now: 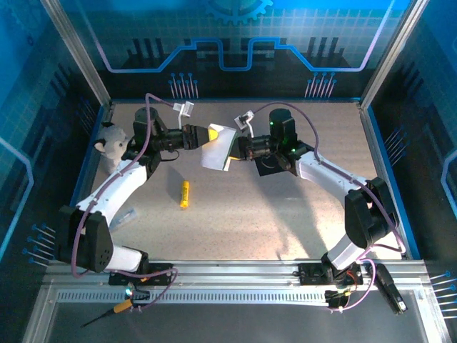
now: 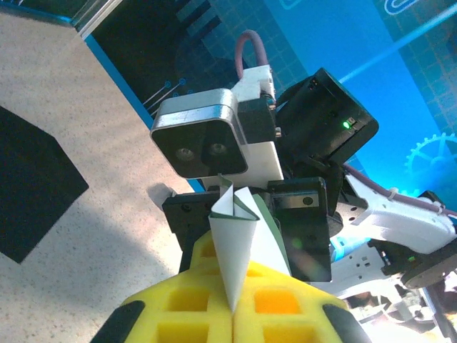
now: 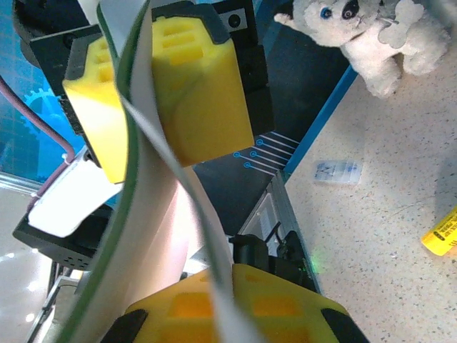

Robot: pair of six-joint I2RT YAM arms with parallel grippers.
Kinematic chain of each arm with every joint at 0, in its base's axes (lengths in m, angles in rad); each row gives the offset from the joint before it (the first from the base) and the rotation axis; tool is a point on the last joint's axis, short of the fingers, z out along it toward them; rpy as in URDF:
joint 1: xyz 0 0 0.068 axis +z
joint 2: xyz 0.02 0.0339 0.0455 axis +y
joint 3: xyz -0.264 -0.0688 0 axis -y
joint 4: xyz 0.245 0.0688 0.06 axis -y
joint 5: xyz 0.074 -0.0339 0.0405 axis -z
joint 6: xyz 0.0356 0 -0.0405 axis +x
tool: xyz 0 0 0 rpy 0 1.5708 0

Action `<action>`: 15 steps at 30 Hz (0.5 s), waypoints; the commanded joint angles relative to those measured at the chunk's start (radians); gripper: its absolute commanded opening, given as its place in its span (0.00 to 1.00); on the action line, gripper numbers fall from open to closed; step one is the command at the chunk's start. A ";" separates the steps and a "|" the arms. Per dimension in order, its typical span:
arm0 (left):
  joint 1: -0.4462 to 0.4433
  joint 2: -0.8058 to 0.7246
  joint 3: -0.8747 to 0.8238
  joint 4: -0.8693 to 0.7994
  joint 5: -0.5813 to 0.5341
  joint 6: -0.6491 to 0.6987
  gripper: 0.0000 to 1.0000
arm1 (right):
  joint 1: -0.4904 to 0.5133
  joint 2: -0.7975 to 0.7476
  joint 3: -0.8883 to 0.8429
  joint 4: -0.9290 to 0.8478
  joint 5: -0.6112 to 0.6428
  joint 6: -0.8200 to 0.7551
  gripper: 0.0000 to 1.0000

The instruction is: Place the letter into the envelope and seal it

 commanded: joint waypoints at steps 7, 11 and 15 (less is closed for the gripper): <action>0.028 0.007 -0.008 0.109 -0.021 -0.043 0.00 | 0.007 -0.044 -0.046 -0.129 0.000 -0.085 0.24; 0.035 0.006 -0.019 0.135 -0.034 -0.063 0.00 | -0.014 -0.069 -0.093 -0.043 -0.009 -0.033 0.45; 0.045 0.004 -0.026 0.147 -0.047 -0.076 0.00 | -0.049 -0.100 -0.179 0.155 -0.032 0.069 0.57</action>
